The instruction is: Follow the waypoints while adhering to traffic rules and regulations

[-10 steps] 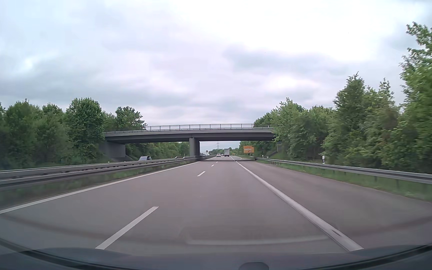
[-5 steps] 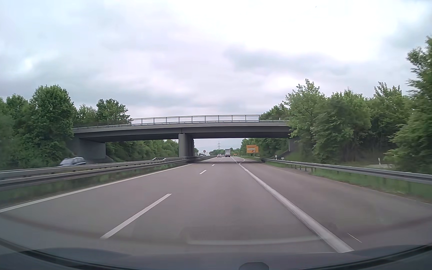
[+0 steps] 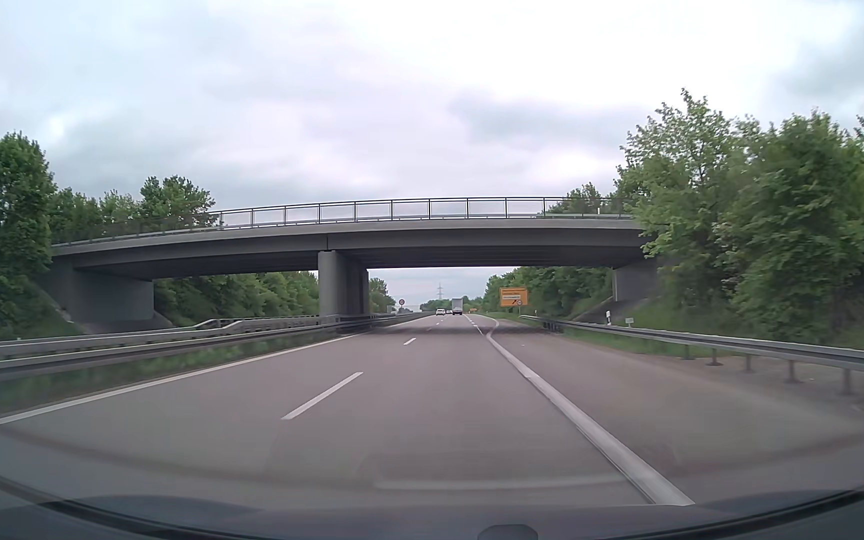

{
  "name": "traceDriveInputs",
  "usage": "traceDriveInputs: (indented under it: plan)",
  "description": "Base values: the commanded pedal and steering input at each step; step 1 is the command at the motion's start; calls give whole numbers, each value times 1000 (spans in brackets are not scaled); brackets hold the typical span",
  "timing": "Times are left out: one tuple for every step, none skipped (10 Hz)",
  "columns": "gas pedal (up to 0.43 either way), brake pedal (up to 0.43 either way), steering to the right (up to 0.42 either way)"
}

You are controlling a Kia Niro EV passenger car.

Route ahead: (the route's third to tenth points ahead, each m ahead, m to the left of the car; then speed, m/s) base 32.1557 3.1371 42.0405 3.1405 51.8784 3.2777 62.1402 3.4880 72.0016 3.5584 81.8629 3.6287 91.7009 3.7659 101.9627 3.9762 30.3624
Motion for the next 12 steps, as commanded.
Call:
traceDriveInputs:
  plan:
    - [169,0,-4]
    - [169,0,-4]
    - [169,0,-4]
    - [169,0,-4]
    - [169,0,-4]
    - [169,0,-4]
    - [169,0,-4]
    - [157,0,-4]
    - [157,0,-4]
    - [157,0,-3]
    - [157,0,-3]
    - [157,0,-3]
